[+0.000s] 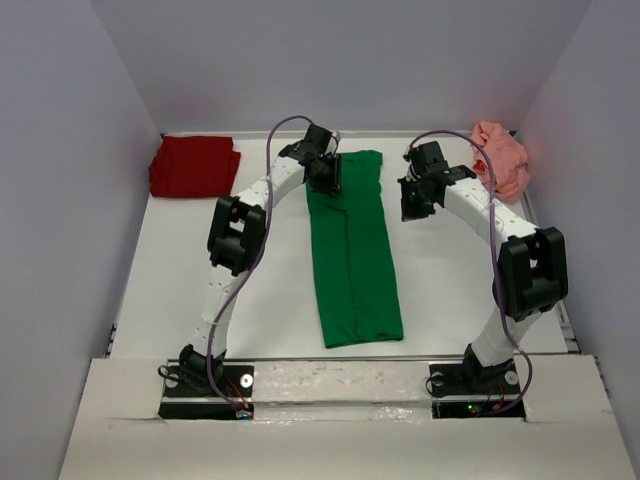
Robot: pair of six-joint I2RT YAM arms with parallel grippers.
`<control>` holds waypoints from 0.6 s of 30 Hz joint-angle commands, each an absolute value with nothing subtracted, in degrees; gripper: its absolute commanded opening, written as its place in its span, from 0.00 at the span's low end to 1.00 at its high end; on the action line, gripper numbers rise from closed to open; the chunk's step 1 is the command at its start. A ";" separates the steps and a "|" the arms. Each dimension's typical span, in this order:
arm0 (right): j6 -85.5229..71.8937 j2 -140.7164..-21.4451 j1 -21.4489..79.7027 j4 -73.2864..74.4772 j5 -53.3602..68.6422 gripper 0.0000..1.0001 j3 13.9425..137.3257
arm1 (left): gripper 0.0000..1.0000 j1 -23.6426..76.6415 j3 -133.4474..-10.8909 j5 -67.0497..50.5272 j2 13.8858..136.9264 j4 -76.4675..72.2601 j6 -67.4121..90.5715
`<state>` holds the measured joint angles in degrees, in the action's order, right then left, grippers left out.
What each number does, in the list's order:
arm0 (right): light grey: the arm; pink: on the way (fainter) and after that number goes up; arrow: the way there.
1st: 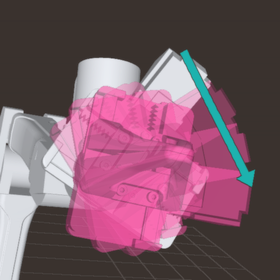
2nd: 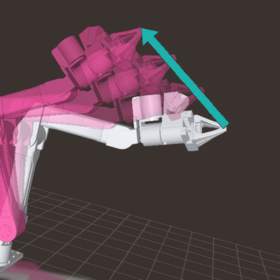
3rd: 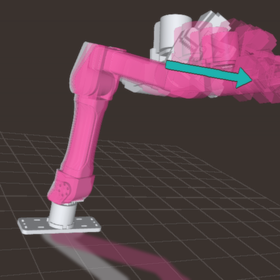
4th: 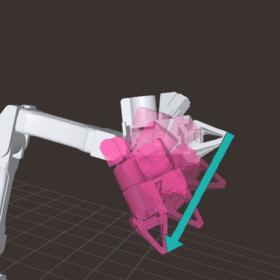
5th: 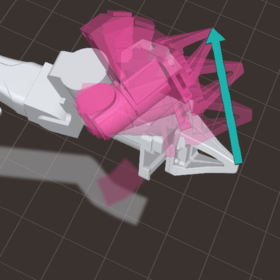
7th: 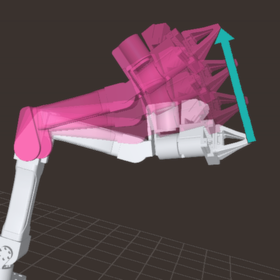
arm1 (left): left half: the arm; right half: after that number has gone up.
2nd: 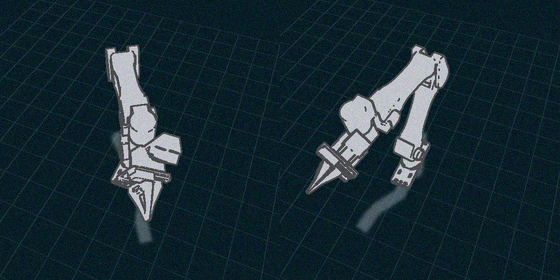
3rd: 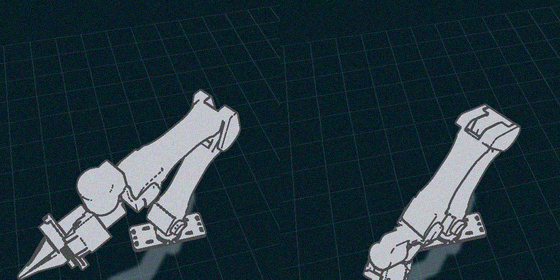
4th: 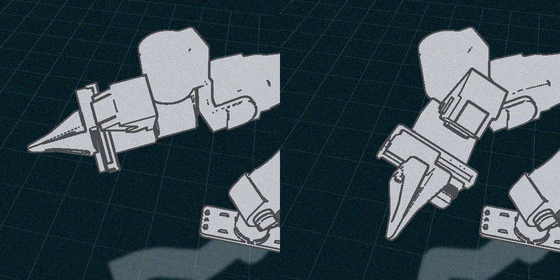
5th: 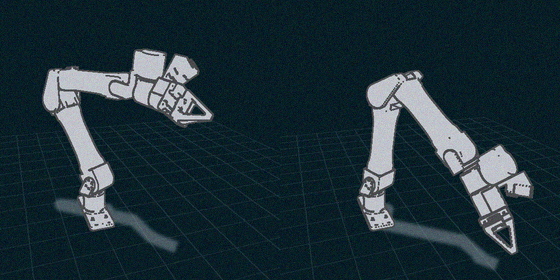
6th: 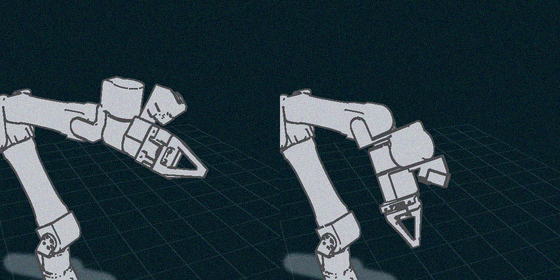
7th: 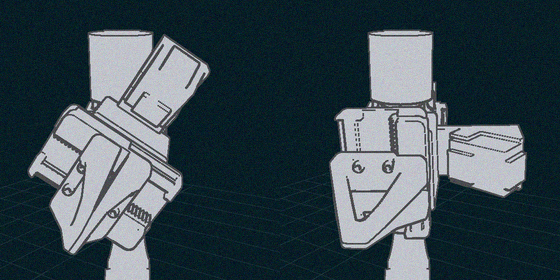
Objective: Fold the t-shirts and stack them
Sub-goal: Fold the tshirt
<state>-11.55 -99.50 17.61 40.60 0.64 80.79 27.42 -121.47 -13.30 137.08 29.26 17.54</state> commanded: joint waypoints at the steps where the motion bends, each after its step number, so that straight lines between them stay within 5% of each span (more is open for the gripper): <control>1: -10.99 -98.00 17.58 38.67 0.26 0.00 80.68 | 0.44 28.12 -120.76 -13.27 135.62 28.74 16.61; 18: -11.07 -98.17 17.58 38.23 0.79 0.00 80.33 | 0.43 28.39 -122.26 -11.25 136.41 29.36 16.08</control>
<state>-11.55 -99.50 17.61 40.12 0.67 80.53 28.14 -120.09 -11.51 137.12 29.06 17.04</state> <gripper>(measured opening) 0.009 0.439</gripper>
